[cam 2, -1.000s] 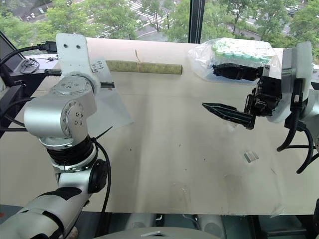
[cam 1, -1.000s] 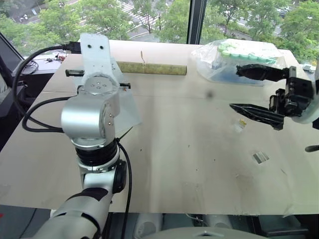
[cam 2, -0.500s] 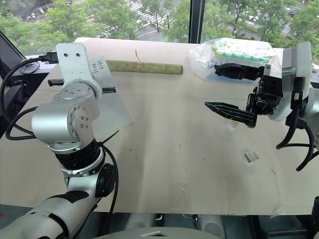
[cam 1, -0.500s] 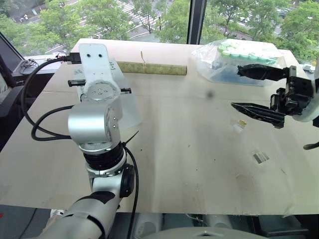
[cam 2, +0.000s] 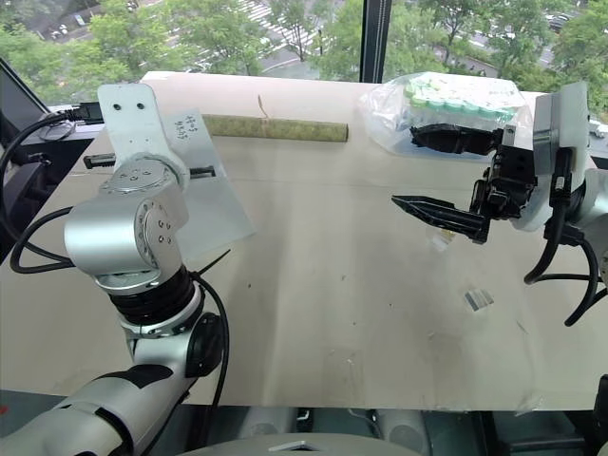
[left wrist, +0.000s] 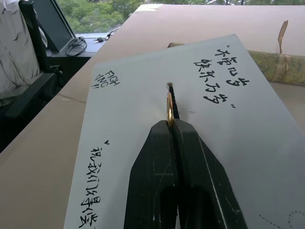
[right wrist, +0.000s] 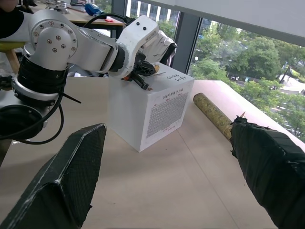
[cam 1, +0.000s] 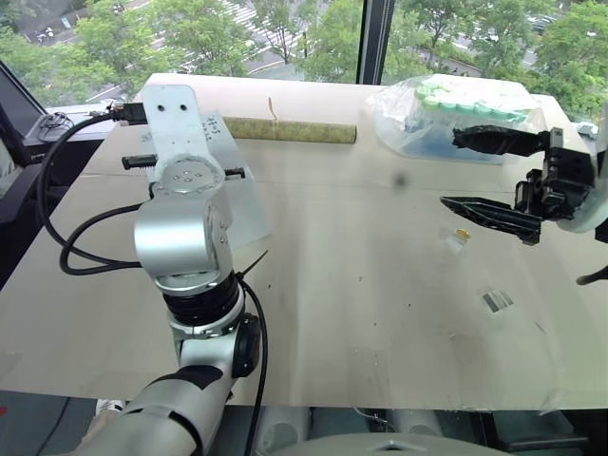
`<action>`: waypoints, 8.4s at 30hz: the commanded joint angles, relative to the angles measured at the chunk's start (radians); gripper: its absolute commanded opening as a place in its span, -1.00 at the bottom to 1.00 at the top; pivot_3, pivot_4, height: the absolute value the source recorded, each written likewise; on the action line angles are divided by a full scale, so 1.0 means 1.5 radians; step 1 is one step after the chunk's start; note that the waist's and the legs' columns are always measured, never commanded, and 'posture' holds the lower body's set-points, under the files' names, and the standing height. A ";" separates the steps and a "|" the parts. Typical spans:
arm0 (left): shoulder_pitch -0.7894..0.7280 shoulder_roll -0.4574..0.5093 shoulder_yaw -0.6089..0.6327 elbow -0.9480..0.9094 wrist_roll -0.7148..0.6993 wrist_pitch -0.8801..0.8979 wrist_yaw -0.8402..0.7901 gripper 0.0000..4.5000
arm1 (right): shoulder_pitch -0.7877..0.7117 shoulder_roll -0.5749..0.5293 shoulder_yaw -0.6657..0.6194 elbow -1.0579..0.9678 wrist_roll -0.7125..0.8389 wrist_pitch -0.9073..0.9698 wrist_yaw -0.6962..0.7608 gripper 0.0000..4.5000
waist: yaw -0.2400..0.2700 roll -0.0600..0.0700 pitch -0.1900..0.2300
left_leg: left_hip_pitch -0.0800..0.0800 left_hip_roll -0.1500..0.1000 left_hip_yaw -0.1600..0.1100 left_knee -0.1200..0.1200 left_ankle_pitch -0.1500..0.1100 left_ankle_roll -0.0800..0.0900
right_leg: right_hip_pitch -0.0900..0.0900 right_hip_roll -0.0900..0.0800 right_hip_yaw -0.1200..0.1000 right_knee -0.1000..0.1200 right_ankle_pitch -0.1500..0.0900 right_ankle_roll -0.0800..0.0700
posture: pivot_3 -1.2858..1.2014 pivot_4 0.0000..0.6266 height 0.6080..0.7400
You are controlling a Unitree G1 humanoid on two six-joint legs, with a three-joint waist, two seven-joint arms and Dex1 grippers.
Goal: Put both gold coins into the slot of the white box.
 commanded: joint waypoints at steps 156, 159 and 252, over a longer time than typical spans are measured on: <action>0.082 0.241 -0.050 0.200 -0.934 -0.345 -0.774 -0.96 | -0.036 0.071 0.062 -0.171 0.419 0.214 -0.449 -1.00 | -0.002 0.003 0.000 | 0.000 0.001 0.001 0.003 0.000 0.000 | 0.000 0.001 0.000 0.001 -0.002 -0.003 | 0.03 -0.52 1.00; 0.082 0.239 -0.049 0.200 -0.936 -0.344 -0.773 -0.96 | -0.034 0.069 0.069 -0.174 0.427 0.212 -0.451 -1.00 | -0.002 0.003 0.000 | 0.000 0.001 0.001 0.003 0.000 0.000 | 0.000 0.001 0.000 0.001 -0.002 -0.003 | 0.03 -0.52 1.00; 0.037 -0.065 0.043 -0.061 -0.012 -0.083 0.011 0.42 | 0.032 -0.032 -0.072 -0.041 -0.002 0.017 -0.017 1.00 | 0.001 0.001 0.001 | 0.001 0.000 0.000 0.001 0.000 0.000 | 0.000 0.000 0.000 0.001 -0.001 -0.001 | 0.03 -0.52 1.00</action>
